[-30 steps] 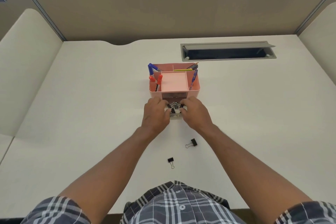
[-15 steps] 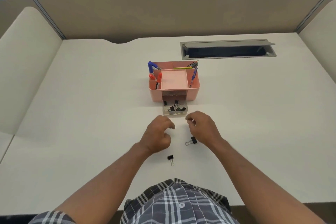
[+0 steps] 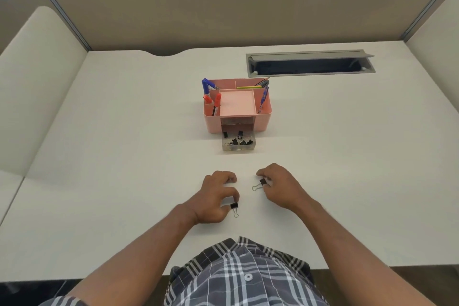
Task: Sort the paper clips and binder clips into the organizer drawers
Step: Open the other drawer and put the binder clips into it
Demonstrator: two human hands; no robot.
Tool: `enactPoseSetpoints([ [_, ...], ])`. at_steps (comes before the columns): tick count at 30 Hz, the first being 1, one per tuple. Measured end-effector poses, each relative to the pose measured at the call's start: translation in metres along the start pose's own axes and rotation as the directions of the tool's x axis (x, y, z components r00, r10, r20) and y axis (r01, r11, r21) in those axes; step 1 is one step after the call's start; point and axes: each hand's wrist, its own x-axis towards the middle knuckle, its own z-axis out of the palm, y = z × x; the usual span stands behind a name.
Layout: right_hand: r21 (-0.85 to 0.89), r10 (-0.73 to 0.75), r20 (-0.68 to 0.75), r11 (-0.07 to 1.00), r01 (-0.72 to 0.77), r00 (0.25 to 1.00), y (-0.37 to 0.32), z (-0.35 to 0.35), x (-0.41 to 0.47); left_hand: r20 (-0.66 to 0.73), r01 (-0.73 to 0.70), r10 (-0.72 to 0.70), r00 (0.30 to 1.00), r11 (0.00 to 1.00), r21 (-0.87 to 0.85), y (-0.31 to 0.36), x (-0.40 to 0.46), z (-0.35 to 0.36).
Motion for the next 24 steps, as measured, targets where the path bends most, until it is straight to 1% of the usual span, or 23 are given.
enactPoseSetpoints([
  [3,-0.010,-0.003,0.017,1.000,0.003,1.000,0.001,0.000,0.000,-0.040,0.030,-0.031,0.999,1.000,-0.009,-0.002,0.003,0.000],
  [6,-0.002,0.004,0.016,1.000,-0.004,1.000,0.002,0.000,0.000,-0.015,0.068,-0.069,0.997,0.995,-0.067,-0.002,0.005,-0.005],
  [8,0.008,0.014,0.017,1.000,-0.015,1.000,0.003,0.000,0.000,-0.029,0.047,-0.048,0.998,0.998,-0.033,0.000,0.006,-0.005],
  [11,0.001,0.010,0.012,1.000,-0.010,1.000,0.002,0.000,0.001,-0.050,0.019,-0.014,0.999,0.995,0.102,0.004,0.004,0.006],
  [13,0.001,0.006,0.004,1.000,-0.006,1.000,0.001,0.001,0.002,-0.103,0.010,0.006,0.995,0.989,0.151,0.006,0.003,0.015],
  [15,0.000,0.005,-0.004,1.000,-0.005,1.000,0.001,0.002,0.002,-0.157,0.015,0.009,0.987,0.988,0.152,0.005,0.005,0.019],
  [19,-0.009,0.003,-0.017,1.000,-0.003,1.000,-0.001,0.003,0.002,-0.212,0.044,-0.010,0.977,0.987,0.155,0.000,0.012,0.012],
  [24,-0.079,-0.056,-0.020,0.995,0.054,0.998,-0.004,0.006,0.003,-0.257,0.067,-0.029,0.966,0.987,0.143,-0.003,0.019,0.007],
])
